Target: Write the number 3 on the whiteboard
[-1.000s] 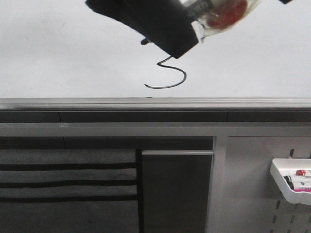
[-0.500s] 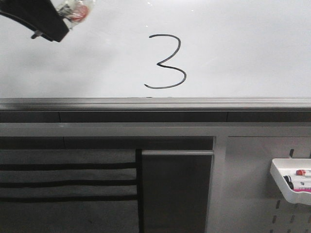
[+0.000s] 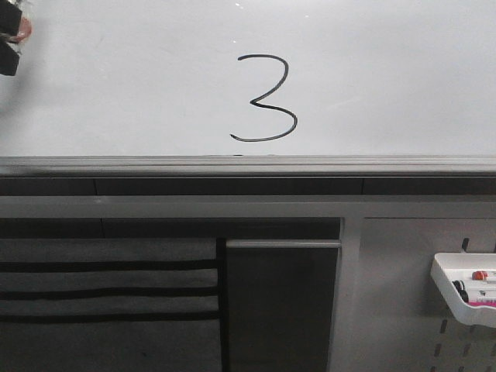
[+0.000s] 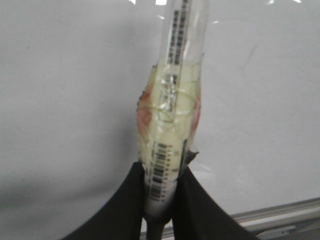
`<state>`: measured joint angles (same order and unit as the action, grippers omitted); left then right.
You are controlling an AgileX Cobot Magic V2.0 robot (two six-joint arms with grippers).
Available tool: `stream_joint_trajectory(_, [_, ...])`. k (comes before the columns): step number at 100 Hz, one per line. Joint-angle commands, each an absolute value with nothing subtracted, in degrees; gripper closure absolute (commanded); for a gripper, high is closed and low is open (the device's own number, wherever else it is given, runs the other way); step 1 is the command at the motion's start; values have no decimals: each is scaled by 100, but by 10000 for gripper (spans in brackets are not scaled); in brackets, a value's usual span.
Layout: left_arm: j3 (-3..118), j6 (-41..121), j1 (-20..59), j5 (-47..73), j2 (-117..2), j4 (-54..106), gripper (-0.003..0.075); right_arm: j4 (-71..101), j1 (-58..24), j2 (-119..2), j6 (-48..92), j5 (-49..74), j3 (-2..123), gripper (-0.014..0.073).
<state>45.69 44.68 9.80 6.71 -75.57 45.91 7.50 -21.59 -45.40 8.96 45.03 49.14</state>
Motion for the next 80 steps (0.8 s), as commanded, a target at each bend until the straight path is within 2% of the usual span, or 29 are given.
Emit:
stream_joint_trajectory(1, [4698, 4426, 986, 188, -7590, 4947, 739, 802, -2124, -4500, 874, 4075, 5052, 346])
stream_joint_trajectory(59, [4698, 4426, 986, 38, -7914, 4971, 730, 802, -2124, -4500, 874, 4075, 5052, 346])
stream_joint_trajectory(69, [4698, 4426, 986, 0, -7914, 4971, 671, 802, -2124, -4500, 874, 4075, 5052, 346])
stream_joint_trajectory(80, [4698, 4426, 986, -47, -7914, 4971, 546, 802, -2124, -4500, 874, 4075, 5052, 346])
